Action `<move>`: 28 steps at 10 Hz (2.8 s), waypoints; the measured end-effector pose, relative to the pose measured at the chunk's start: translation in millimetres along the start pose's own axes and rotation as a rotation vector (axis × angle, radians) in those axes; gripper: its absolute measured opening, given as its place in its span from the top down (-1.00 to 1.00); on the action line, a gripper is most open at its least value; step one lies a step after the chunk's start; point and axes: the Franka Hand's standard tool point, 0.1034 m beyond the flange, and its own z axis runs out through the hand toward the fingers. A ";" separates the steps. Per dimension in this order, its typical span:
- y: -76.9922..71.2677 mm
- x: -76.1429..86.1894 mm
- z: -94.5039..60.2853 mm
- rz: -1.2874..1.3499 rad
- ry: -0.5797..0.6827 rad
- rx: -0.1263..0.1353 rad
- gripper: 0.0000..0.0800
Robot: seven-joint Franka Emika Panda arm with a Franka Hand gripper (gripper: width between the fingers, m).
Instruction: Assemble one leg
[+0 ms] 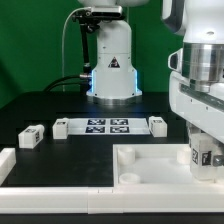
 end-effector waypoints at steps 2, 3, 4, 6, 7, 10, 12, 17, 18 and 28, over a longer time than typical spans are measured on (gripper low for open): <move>-0.1 0.1 -0.3 -0.258 0.002 0.000 -0.55; -0.2 0.0 -0.3 -0.365 0.002 0.000 -0.60; -0.3 -0.6 -0.3 -0.435 0.002 0.000 -0.60; -0.9 -0.8 -1.2 -0.673 0.004 0.001 -0.62; -1.2 -0.8 -1.7 -0.762 0.004 0.001 -0.62; -1.9 1.2 -2.8 -1.016 0.015 -0.005 -0.62; -2.0 3.7 -3.0 -1.230 0.024 -0.014 -0.62; -1.2 5.7 -1.7 -1.243 0.027 -0.020 0.27; -1.2 5.3 -1.6 -1.193 0.027 -0.020 0.27; -0.3 -0.4 0.3 0.008 0.053 0.011 0.27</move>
Offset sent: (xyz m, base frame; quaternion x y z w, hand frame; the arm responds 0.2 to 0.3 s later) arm -0.0052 0.0038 0.0030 -0.0033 -0.0013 -0.2016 0.9795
